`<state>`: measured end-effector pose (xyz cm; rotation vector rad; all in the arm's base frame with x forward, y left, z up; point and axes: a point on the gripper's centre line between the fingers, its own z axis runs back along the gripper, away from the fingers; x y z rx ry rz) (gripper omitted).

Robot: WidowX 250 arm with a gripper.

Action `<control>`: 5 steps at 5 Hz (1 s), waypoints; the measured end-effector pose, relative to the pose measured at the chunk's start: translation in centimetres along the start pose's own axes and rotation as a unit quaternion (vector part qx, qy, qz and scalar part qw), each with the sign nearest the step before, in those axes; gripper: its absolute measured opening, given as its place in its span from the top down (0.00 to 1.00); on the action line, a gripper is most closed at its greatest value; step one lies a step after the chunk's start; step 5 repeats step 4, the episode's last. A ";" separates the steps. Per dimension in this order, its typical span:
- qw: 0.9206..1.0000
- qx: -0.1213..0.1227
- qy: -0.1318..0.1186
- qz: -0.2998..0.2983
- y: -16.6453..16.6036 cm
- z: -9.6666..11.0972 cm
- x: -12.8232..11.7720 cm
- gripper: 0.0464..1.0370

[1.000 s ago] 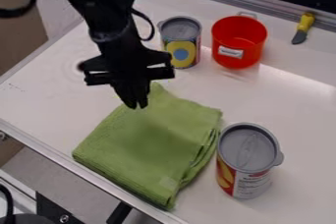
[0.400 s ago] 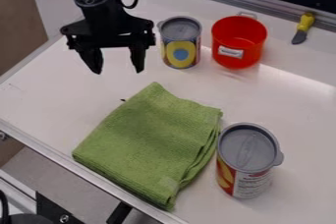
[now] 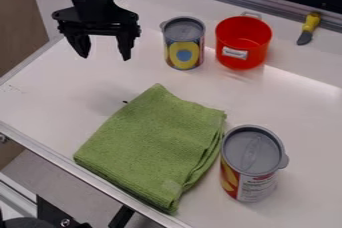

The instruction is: Moved the green cloth into the right bottom side of the table

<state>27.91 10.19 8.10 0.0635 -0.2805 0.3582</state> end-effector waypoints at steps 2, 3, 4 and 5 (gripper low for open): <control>1.000 -0.002 -0.008 0.002 -5.0 0.2 1.4 0.04; 1.000 0.001 0.008 -0.002 -7.2 -0.5 1.8 0.04; 1.000 0.007 0.024 -0.012 -9.9 -1.0 2.0 0.04; 1.000 0.007 0.024 -0.012 -9.9 -1.0 2.0 0.04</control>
